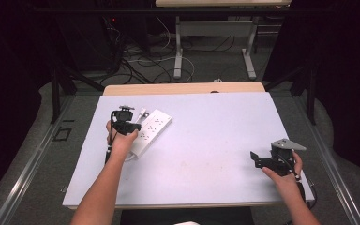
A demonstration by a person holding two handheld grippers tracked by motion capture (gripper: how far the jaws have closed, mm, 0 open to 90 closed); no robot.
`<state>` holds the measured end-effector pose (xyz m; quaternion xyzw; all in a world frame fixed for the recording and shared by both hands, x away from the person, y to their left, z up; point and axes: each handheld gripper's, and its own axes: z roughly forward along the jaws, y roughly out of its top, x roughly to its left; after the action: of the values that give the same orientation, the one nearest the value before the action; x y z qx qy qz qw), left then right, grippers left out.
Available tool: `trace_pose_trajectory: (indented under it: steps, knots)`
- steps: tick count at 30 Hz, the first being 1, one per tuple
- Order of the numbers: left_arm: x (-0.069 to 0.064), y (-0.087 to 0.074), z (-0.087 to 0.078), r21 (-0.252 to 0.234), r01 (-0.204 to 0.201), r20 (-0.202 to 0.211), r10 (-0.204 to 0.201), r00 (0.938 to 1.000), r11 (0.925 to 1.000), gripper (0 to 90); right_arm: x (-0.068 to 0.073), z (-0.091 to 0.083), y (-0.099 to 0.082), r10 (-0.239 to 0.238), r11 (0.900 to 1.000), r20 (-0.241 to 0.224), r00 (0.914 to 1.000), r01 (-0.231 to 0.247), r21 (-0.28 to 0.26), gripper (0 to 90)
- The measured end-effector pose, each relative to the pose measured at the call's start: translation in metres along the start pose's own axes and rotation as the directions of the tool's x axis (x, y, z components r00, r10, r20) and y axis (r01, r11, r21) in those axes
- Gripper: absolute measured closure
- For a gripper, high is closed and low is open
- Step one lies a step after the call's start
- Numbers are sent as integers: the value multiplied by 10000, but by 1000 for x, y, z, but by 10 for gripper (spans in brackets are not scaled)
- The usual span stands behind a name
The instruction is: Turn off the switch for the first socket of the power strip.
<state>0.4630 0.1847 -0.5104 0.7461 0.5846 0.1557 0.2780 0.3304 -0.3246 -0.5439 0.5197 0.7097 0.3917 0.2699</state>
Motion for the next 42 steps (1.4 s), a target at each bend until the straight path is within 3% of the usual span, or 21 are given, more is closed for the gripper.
trace_pose_trajectory:
  steps: [7,21,31,34,42]
  knots:
    - [-1,-1,-3,-74,136,-36,-136,9999,9999,645,0,0,0,-36,10000,7,10000,36,-15,78]
    - [-3,-4,-16,-395,109,388,-94,9992,9992,474,0,-2,0,51,10000,12,10000,-51,-29,78]
    - [-8,-7,-20,-451,-295,565,320,9979,9985,386,0,-2,0,-44,10000,56,10000,44,-18,78]
    - [-9,-8,-22,-636,-590,578,627,9964,9962,335,0,-3,0,130,9999,35,9999,-129,-66,78]
    - [-11,-14,-30,-702,-295,1057,368,9937,9971,258,0,-3,0,81,9999,67,9999,-81,-75,78]
